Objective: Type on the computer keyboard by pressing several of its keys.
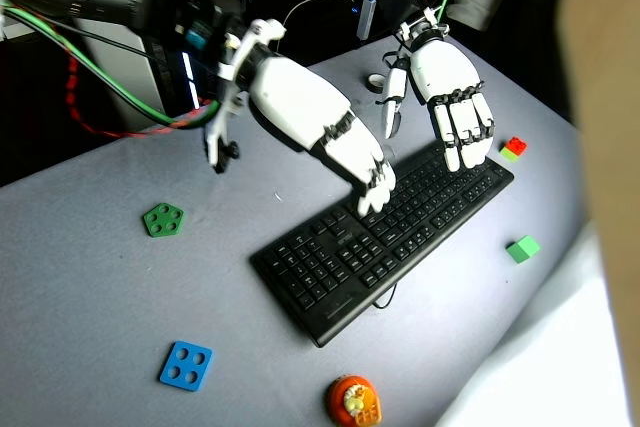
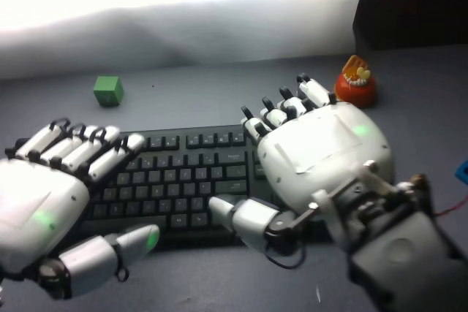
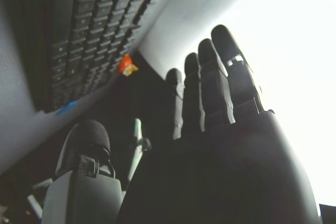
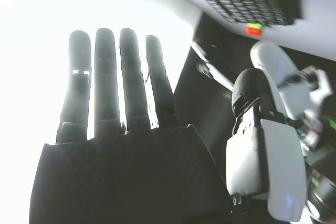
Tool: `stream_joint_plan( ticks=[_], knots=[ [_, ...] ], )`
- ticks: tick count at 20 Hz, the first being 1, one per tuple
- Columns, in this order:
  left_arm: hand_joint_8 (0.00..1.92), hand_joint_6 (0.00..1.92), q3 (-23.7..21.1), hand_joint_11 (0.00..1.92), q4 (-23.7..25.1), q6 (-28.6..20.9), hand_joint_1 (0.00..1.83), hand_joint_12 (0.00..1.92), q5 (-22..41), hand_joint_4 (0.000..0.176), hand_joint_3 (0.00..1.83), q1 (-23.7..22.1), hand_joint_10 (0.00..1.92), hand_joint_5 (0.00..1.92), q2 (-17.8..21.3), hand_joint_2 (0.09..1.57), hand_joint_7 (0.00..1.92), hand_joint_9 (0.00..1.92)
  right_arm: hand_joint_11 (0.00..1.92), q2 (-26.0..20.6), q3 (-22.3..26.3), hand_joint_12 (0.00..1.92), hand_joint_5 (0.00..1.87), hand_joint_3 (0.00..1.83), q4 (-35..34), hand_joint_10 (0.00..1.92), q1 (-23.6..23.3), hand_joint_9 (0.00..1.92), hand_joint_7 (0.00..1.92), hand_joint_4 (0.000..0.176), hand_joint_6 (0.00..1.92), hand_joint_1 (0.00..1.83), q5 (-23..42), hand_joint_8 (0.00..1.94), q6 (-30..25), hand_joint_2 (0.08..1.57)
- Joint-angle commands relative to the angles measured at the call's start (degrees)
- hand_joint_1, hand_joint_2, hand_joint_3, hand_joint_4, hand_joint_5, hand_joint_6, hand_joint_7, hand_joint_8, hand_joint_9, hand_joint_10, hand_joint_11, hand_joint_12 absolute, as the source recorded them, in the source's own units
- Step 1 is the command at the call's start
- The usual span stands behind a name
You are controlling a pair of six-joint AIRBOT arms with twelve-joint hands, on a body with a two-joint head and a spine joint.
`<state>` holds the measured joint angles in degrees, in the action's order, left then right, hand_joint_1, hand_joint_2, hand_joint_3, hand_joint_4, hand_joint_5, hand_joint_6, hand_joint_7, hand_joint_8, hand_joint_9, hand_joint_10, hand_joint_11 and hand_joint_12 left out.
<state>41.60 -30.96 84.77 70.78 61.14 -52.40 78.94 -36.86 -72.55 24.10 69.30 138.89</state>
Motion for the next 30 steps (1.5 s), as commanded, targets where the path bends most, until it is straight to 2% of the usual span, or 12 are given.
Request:
stream_joint_plan(
  ticks=[1, 5, 11, 14, 16, 20, 22, 24, 26, 27, 29, 30],
  knots=[
    [0.00, 0.01, 0.3, 0.00, 1.7, -0.1, 0.00, 0.92, 6.3, 0.062, 0.00, 0.5, 0.05, 0.15, -0.1, 1.24, 0.19, 0.23, 0.00, 1.6, -1.3, 1.04, 0.30, 0.01, 5.5, 0.26, -0.7, 0.27, 0.36, 0.000, 0.14, 0.03, 4.2, 0.00, 0.1, 1.15],
    [0.00, 0.02, 1.0, 0.00, 1.7, 0.3, 0.00, 0.86, 6.2, 0.064, 0.00, 3.4, 0.03, 0.17, -1.2, 1.24, 0.20, 0.22, 0.00, 8.2, -7.5, 1.19, 0.34, 0.00, 3.1, 0.28, -0.8, 0.32, 0.43, 0.000, 0.14, 0.03, 8.0, 0.02, -4.9, 1.15],
    [0.00, 0.03, 3.4, 0.00, 1.7, 2.1, 0.00, 0.68, 4.9, 0.040, 0.00, 4.1, 0.01, 0.32, -4.9, 1.24, 0.22, 0.21, 0.00, 13.0, -9.7, 1.25, 0.64, 0.00, 2.1, 0.34, -0.5, 0.35, 0.60, 0.000, 0.24, 0.01, 7.6, 0.03, -7.7, 1.17],
    [0.01, 0.05, 5.2, 0.00, -0.1, 2.4, 0.00, 0.55, 5.0, 0.033, 0.00, 4.7, 0.01, 0.40, -5.8, 1.24, 0.29, 0.23, 0.00, 15.5, -11.6, 1.07, 0.84, 0.00, 1.9, 0.36, -0.1, 0.32, 0.70, 0.000, 0.31, 0.05, 8.5, 0.04, -7.7, 1.16],
    [0.02, 0.05, 6.2, 0.00, -3.0, 2.7, 0.00, 0.55, 5.6, 0.020, 0.00, 5.0, 0.02, 0.44, -6.1, 1.25, 0.37, 0.26, 0.00, 17.5, -13.9, 1.06, 0.73, 0.00, 1.9, 0.38, -0.2, 0.38, 0.81, 0.000, 0.26, 0.05, 9.1, 0.06, -7.8, 1.16],
    [0.03, 0.00, 7.1, 0.00, -3.0, 2.6, 0.00, 0.77, 5.6, 0.032, 0.01, 4.5, 0.06, 0.36, -5.8, 1.27, 0.51, 0.38, 0.00, 19.1, -16.7, 1.54, 0.50, 0.00, 1.9, 0.64, 0.1, 0.64, 0.87, 0.000, 0.18, 0.04, 8.7, 0.05, -8.6, 1.18],
    [0.01, 0.01, 7.2, 0.00, -3.0, 2.3, 0.00, 1.21, 5.6, 0.057, 0.01, 4.4, 0.09, 0.25, -5.6, 1.28, 0.48, 0.48, 0.10, 19.7, -17.6, 1.59, 0.42, 0.01, 1.9, 0.78, 0.5, 0.65, 0.85, 0.000, 0.16, 0.02, 7.8, 0.04, -9.1, 1.19],
    [0.00, 0.01, 7.4, 0.00, -3.0, 2.1, 0.00, 1.37, 5.6, 0.067, 0.00, 4.3, 0.10, 0.24, -5.3, 1.29, 0.42, 0.53, 0.11, 20.3, -18.3, 1.74, 0.54, 0.00, 1.9, 0.98, 1.0, 0.59, 0.83, 0.000, 0.23, 0.03, 6.9, 0.02, -10.0, 1.20],
    [0.00, 0.11, 7.9, 0.00, -3.0, 2.1, 0.00, 1.37, 5.6, 0.015, 0.00, 4.3, 0.07, 0.48, -5.0, 1.28, 0.38, 0.45, 0.01, 20.9, -19.0, 1.81, 0.80, 0.00, 4.7, 1.09, 1.9, 0.36, 0.81, 0.000, 0.46, 0.03, 5.8, 0.01, -11.3, 1.19],
    [0.01, 0.14, 8.0, 0.00, -3.0, 2.1, 0.01, 1.31, 5.5, 0.000, 0.00, 4.3, 0.05, 0.72, -5.0, 1.28, 0.42, 0.41, 0.00, 21.1, -19.3, 1.70, 0.90, 0.00, 6.2, 0.97, 2.3, 0.30, 0.81, 0.000, 0.52, 0.06, 5.4, 0.01, -11.8, 1.18],
    [0.02, 0.12, 8.2, 0.00, -3.1, 2.0, 0.01, 1.12, 5.4, 0.000, 0.00, 4.4, 0.03, 0.91, -5.0, 1.28, 0.52, 0.38, 0.00, 21.6, -19.7, 1.32, 0.90, 0.00, 6.7, 0.71, 2.5, 0.33, 0.94, 0.000, 0.55, 0.05, 4.9, 0.05, -11.9, 1.17],
    [0.04, 0.06, 8.1, 0.00, -3.3, 2.0, 0.00, 1.07, 5.4, 0.000, 0.00, 4.4, 0.06, 0.80, -5.0, 1.28, 0.61, 0.45, 0.00, 21.7, -19.7, 1.25, 0.77, 0.00, 6.7, 0.69, 2.6, 0.55, 1.03, 0.000, 0.64, 0.03, 4.8, 0.08, -12.0, 1.18]
  ],
)
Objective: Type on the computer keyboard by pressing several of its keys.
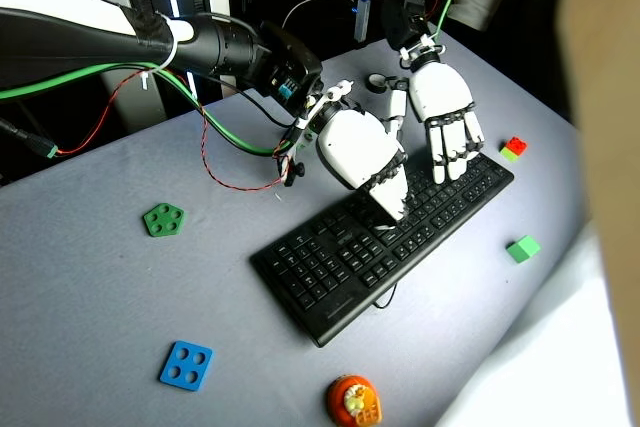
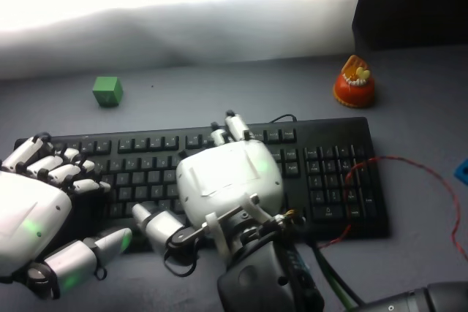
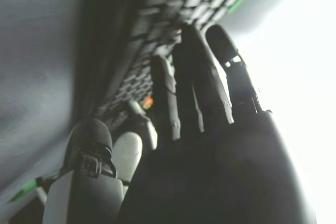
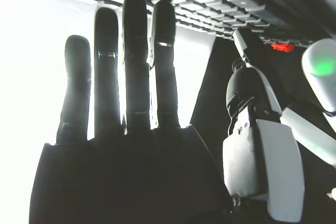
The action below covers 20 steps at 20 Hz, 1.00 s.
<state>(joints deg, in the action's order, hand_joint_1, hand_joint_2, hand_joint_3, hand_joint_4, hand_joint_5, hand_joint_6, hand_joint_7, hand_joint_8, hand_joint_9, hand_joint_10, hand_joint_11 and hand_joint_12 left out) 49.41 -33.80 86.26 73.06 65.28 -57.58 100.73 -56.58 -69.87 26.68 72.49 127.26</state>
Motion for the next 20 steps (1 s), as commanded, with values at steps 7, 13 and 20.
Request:
stream_joint_plan(
  ticks=[7, 13, 20],
  knots=[
    [0.00, 0.11, 0.2, 0.00, -0.5, 0.5, 0.00, 1.34, 3.1, 0.004, 0.00, 0.3, 0.08, 0.53, 0.1, 1.29, 0.45, 0.44, 0.02, 0.1, -1.2, 1.74, 0.57, 0.00, 4.3, 0.88, 0.7, 0.32, 0.70, 0.000, 0.54, 0.00, 0.7, 0.00, -1.1, 1.20],
    [0.05, 0.06, 0.2, 0.00, -0.5, 0.5, 0.00, 1.07, 3.1, 0.000, 0.00, 0.3, 0.09, 0.61, 0.0, 1.29, 0.62, 0.48, 0.00, 0.2, -2.2, 1.39, 0.81, 0.00, 5.4, 0.54, 1.0, 0.46, 0.89, 0.000, 0.56, 0.02, -0.6, 0.03, -2.0, 1.19],
    [0.00, 0.08, 0.0, 0.00, -0.5, -0.3, 0.00, 1.45, 6.1, 0.000, 0.00, -0.6, 0.33, 0.61, 0.5, 1.34, 0.53, 0.44, 0.09, 0.3, -2.8, 1.78, 0.53, 0.01, 6.2, 0.92, 0.7, 0.48, 0.85, 0.000, 0.63, 0.00, -1.2, 0.00, -2.8, 1.22]
  ],
)
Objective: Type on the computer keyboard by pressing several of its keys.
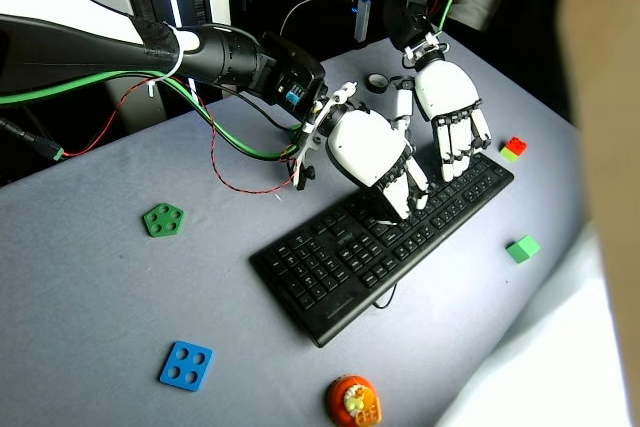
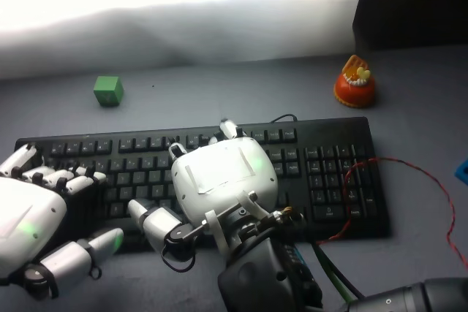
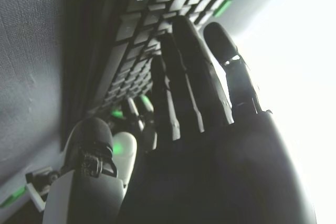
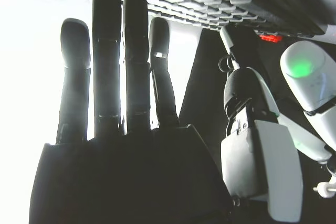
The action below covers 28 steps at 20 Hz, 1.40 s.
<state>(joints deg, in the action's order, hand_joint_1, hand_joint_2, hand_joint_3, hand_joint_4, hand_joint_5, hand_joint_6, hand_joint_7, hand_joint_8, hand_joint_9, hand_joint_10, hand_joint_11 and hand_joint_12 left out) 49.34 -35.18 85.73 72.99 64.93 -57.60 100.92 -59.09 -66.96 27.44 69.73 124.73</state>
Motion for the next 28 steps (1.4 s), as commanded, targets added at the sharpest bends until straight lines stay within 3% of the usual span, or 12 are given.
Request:
stream_joint_plan(
  ticks=[1, 7, 11, 13, 15, 22, 25, 28],
  knots=[
    [0.01, 0.07, 0.2, 0.00, 0.9, -0.1, 0.01, 1.44, 7.9, 0.000, 0.00, -0.3, 0.34, 0.61, 0.5, 1.34, 0.54, 0.43, 0.10, 0.1, -0.3, 1.76, 0.54, 0.00, 3.3, 0.92, -0.1, 0.47, 0.84, 0.000, 0.64, 0.00, 1.5, 0.00, -0.2, 1.22],
    [0.00, 0.02, -0.3, 0.00, 0.9, -2.3, 0.02, 1.47, 16.0, 0.010, 0.00, -0.6, 0.46, 0.50, 0.7, 1.33, 0.51, 0.40, 0.13, -0.3, 0.0, 1.74, 0.53, 0.00, 3.7, 0.93, -0.2, 0.51, 0.82, 0.000, 0.62, 0.00, 2.4, 0.00, 0.1, 1.22],
    [0.00, 0.01, -1.1, 0.00, 0.9, -2.0, 0.01, 1.47, 22.2, 0.013, 0.00, -0.5, 0.47, 0.48, -1.5, 1.33, 0.52, 0.38, 0.11, -3.8, 3.3, 1.73, 0.49, 0.00, 5.5, 0.95, -1.4, 0.50, 0.82, 0.000, 0.65, 0.00, 3.6, 0.00, 0.3, 1.21],
    [0.00, 0.02, -0.6, 0.00, 0.9, -1.9, 0.03, 1.46, 22.3, 0.008, 0.00, -0.4, 0.48, 0.51, -3.3, 1.33, 0.52, 0.39, 0.13, -6.6, 6.3, 1.74, 0.50, 0.00, 5.8, 0.95, -2.1, 0.51, 0.82, 0.000, 0.65, 0.00, 4.1, 0.00, 0.8, 1.22],
    [0.00, 0.01, -0.1, 0.00, 0.9, -1.6, 0.00, 1.46, 22.3, 0.018, 0.00, -0.5, 0.49, 0.49, -4.3, 1.34, 0.52, 0.38, 0.15, -9.2, 9.1, 1.73, 0.53, 0.00, 7.0, 0.93, -2.5, 0.52, 0.83, 0.000, 0.64, 0.00, 4.1, 0.01, 1.1, 1.22],
    [0.01, 0.00, 1.8, 0.00, 0.9, -1.0, 0.02, 1.44, 22.3, 0.016, 0.00, 0.5, 0.53, 0.48, -7.3, 1.34, 0.53, 0.36, 0.16, -21.4, 19.4, 1.72, 0.55, 0.00, 9.2, 0.93, -2.5, 0.53, 0.84, 0.000, 0.63, 0.01, -0.7, 0.01, 2.3, 1.23],
    [0.00, 0.00, 2.1, 0.00, 1.0, -1.0, 0.03, 1.43, 22.3, 0.021, 0.00, 0.5, 0.53, 0.46, -8.2, 1.34, 0.51, 0.35, 0.14, -27.3, 22.3, 1.75, 0.54, 0.00, 14.8, 0.95, -1.9, 0.50, 0.82, 0.000, 0.62, 0.00, -3.0, 0.00, -3.5, 1.23],
    [0.01, 0.00, 2.7, 0.00, 1.0, -0.7, 0.16, 1.44, 22.2, 0.035, 0.00, 0.6, 0.54, 0.42, -9.4, 1.30, 0.49, 0.35, 0.12, -33.1, 25.5, 1.76, 0.50, 0.00, 15.5, 1.01, -2.7, 0.47, 0.81, 0.000, 0.67, 0.00, -5.2, 0.01, -4.7, 1.23]
  ],
)
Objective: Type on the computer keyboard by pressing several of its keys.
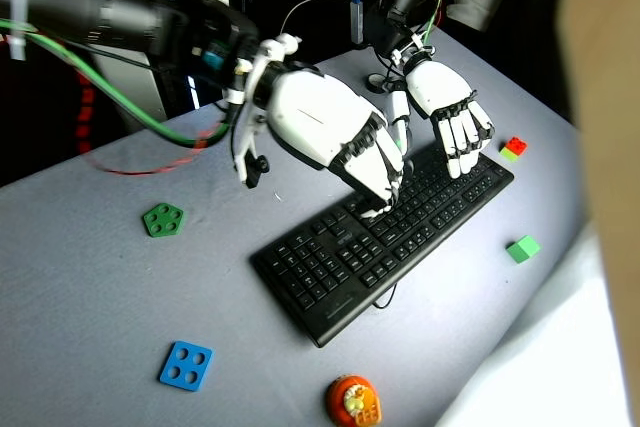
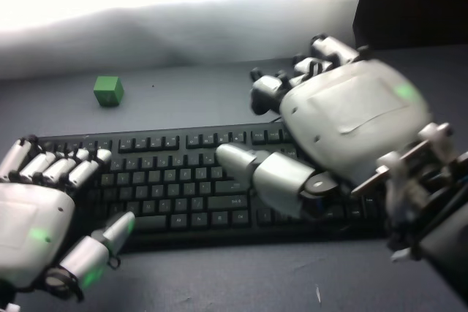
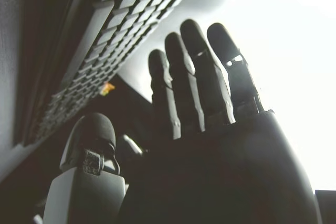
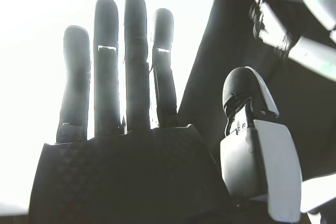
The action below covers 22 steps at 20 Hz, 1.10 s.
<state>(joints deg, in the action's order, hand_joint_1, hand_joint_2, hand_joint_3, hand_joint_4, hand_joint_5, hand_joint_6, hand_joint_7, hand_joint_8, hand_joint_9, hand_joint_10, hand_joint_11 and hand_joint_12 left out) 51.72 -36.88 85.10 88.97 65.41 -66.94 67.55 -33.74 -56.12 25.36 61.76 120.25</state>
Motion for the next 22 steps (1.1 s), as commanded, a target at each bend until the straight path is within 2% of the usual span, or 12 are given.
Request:
stream_joint_plan(
  ticks=[1, 5, 7, 9, 10, 11, 13, 17, 19, 20, 21, 22],
  knots=[
    [0.01, 0.00, 0.5, 0.00, 2.7, 0.0, 0.26, 1.45, 6.2, 0.034, 0.00, 0.2, 0.54, 0.42, -0.3, 1.28, 0.50, 0.36, 0.12, -0.9, 0.6, 1.76, 0.50, 0.00, 4.6, 1.01, -0.9, 0.47, 0.82, 0.000, 0.67, 0.00, 2.3, 0.01, -0.1, 1.23],
    [0.00, 0.00, 2.3, 0.00, 2.9, 0.0, 0.58, 1.42, 5.9, 0.038, 0.00, 0.3, 0.55, 0.35, -1.6, 1.19, 0.46, 0.31, 0.10, -5.9, 3.5, 1.80, 0.49, 0.00, 3.6, 1.02, -3.2, 0.46, 0.82, 0.000, 0.69, 0.00, 1.3, 0.01, -0.9, 1.24],
    [0.00, 0.00, 3.1, 0.00, 2.9, 0.0, 0.73, 1.42, 5.7, 0.051, 0.00, 0.1, 0.62, 0.30, -2.2, 1.13, 0.38, 0.24, 0.12, -6.8, 4.4, 1.78, 0.52, 0.00, 3.1, 1.01, -4.4, 0.48, 0.83, 0.000, 0.69, 0.00, 1.4, 0.01, -1.8, 1.24],
    [0.00, 0.00, 3.6, 0.00, 2.9, -0.2, 0.92, 1.33, 5.4, 0.074, 0.00, -0.1, 0.61, 0.27, -2.5, 1.06, 0.31, 0.16, 0.13, -6.8, 4.7, 1.78, 0.53, 0.00, 3.1, 1.01, -4.4, 0.48, 0.83, 0.000, 0.69, 0.00, 1.2, 0.01, -2.1, 1.24],
    [0.00, 0.00, 3.6, 0.00, 2.9, -0.3, 0.97, 1.14, 5.4, 0.111, 0.00, -0.3, 0.56, 0.08, -2.5, 0.99, 0.14, 0.05, 0.11, -6.7, 4.8, 1.78, 0.51, 0.01, 3.1, 1.00, -4.2, 0.47, 0.82, 0.000, 0.68, 0.00, 1.0, 0.01, -2.2, 1.25],
    [0.00, 0.00, 3.7, 0.00, 2.9, -0.5, 0.97, 1.14, 5.4, 0.111, 0.00, -0.4, 0.56, 0.08, -2.4, 0.99, 0.14, 0.05, 0.11, -6.7, 4.8, 1.78, 0.51, 0.01, 3.1, 1.00, -3.9, 0.47, 0.82, 0.000, 0.68, 0.00, 0.9, 0.01, -2.2, 1.25],
    [0.00, 0.00, 3.5, 0.00, 2.9, -0.8, 0.97, 0.84, 5.2, 0.119, 0.00, -0.4, 0.35, 0.00, -2.2, 0.95, 0.01, 0.00, 0.13, -6.8, 4.8, 1.77, 0.53, 0.00, 3.1, 1.01, -3.8, 0.47, 0.83, 0.000, 0.67, 0.00, 1.0, 0.01, -2.4, 1.25],
    [0.00, 0.00, 3.5, 0.00, 2.9, -0.9, 0.94, 0.87, 5.0, 0.107, 0.00, -0.5, 0.33, 0.00, -2.2, 0.97, 0.01, 0.02, 0.12, -6.8, 4.7, 1.79, 0.54, 0.00, 3.1, 1.03, -3.9, 0.47, 0.84, 0.000, 0.66, 0.00, 1.3, 0.02, -2.7, 1.25],
    [0.01, 0.00, 3.3, 0.00, 2.9, -1.2, 0.85, 0.88, 5.0, 0.096, 0.02, -0.6, 0.34, 0.01, -1.8, 1.03, 0.03, 0.04, 0.12, -6.8, 4.7, 1.78, 0.55, 0.00, 3.1, 1.03, -3.8, 0.46, 0.83, 0.000, 0.66, 0.00, 1.3, 0.01, -2.7, 1.25],
    [0.03, 0.02, 3.0, 0.00, 2.9, -1.3, 0.49, 1.02, 5.0, 0.078, 0.04, -0.7, 0.37, 0.07, -1.4, 1.17, 0.13, 0.09, 0.10, -6.8, 4.7, 1.79, 0.54, 0.01, 3.1, 1.02, -3.7, 0.45, 0.82, 0.000, 0.66, 0.00, 1.3, 0.01, -2.7, 1.26],
    [0.03, 0.02, 2.4, 0.00, 2.9, -1.4, 0.49, 1.02, 4.9, 0.078, 0.04, -0.9, 0.37, 0.07, -0.7, 1.17, 0.13, 0.09, 0.10, -6.8, 4.7, 1.79, 0.54, 0.01, 3.1, 1.02, -3.7, 0.45, 0.82, 0.000, 0.66, 0.00, 1.3, 0.01, -2.7, 1.26],
    [0.02, 0.02, 1.7, 0.00, 2.9, -1.4, 0.03, 1.16, 4.8, 0.069, 0.01, -1.0, 0.40, 0.09, 0.2, 1.22, 0.18, 0.11, 0.12, -6.8, 4.8, 1.79, 0.55, 0.01, 3.1, 1.03, -3.7, 0.47, 0.84, 0.000, 0.66, 0.00, 1.3, 0.01, -2.7, 1.26]
  ],
)
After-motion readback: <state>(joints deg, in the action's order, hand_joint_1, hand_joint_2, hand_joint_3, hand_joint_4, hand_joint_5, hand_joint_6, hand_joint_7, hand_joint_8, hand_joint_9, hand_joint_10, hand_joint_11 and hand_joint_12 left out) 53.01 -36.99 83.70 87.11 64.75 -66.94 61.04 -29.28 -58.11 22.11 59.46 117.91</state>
